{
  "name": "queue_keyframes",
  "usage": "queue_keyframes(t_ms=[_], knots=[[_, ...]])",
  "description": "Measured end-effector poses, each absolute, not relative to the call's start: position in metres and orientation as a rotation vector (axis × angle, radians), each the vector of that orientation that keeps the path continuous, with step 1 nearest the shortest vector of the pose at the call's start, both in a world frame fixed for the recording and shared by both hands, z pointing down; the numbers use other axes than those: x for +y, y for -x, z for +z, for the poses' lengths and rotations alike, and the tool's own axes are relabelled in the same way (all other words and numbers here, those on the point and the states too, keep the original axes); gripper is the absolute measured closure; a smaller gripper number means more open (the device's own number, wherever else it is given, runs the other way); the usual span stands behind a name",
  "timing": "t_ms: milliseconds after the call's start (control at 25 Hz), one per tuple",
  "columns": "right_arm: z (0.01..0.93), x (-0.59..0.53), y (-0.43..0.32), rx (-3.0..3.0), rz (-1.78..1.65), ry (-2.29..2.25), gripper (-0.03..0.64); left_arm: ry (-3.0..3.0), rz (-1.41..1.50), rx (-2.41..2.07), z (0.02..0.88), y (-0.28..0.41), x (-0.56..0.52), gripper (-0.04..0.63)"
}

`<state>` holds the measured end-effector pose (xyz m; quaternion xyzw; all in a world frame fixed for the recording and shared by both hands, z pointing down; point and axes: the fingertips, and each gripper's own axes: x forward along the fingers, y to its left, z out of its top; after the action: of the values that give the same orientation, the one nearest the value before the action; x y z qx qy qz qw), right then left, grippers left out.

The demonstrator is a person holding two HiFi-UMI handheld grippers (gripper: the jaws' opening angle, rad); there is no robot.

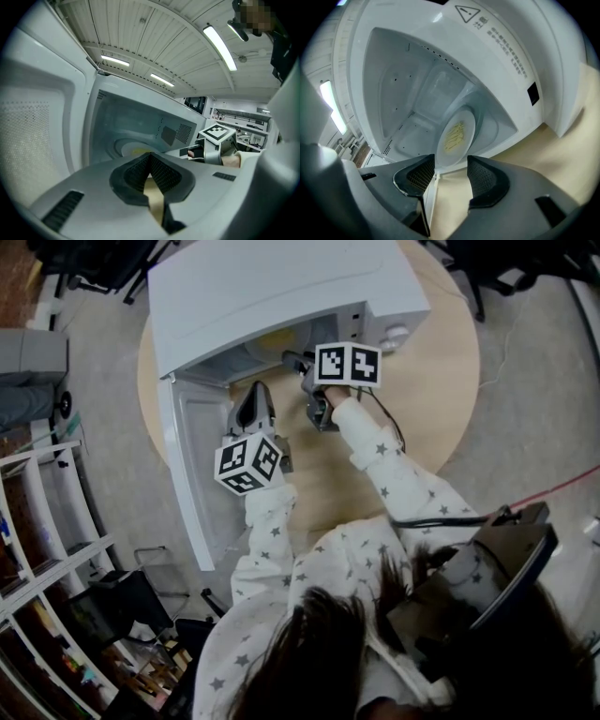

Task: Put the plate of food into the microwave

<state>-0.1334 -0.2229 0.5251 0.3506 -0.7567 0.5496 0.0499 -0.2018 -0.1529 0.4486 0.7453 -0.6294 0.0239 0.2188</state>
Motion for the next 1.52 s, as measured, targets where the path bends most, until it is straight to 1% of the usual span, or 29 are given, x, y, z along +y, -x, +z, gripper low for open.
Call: queue_keyframes(t_ms=[200,240,280,440,520,640,1040,1360,1520], knots=[[0.512,-0.203,0.133,-2.381,1.705,-0.922,0.397,-2.069,0.056,-1.740,0.447,0.194,-0.148,0.594],[0.509,-0.200,0.131,-2.387,1.727,-0.907,0.412,-2.070,0.054,-1.738,0.447,0.192,-0.146,0.594],[0.507,-0.196,0.129,-2.390,1.744,-0.900,0.462,-2.072,0.052,-1.736,0.447,0.190,-0.144,0.594],[0.499,-0.185,0.117,-2.410,1.739,-0.888,0.572,-2.077,0.040,-1.735,0.444,0.181,-0.136,0.594],[0.493,-0.181,0.112,-2.426,1.737,-0.871,0.598,-2.081,0.033,-1.736,0.441,0.176,-0.133,0.594],[0.479,-0.177,0.110,-2.456,1.770,-0.821,0.611,-2.086,0.024,-1.739,0.435,0.171,-0.132,0.594],[0.444,-0.143,0.102,-2.544,1.791,-0.636,0.611,-2.124,-0.003,-1.734,0.422,0.158,-0.110,0.594],[0.415,-0.120,0.086,-2.688,1.491,-0.608,0.611,-2.194,-0.017,-1.675,0.406,0.136,-0.090,0.594],[0.415,-0.108,0.080,-2.703,1.430,-0.616,0.611,-2.212,-0.023,-1.656,0.400,0.129,-0.083,0.594]])
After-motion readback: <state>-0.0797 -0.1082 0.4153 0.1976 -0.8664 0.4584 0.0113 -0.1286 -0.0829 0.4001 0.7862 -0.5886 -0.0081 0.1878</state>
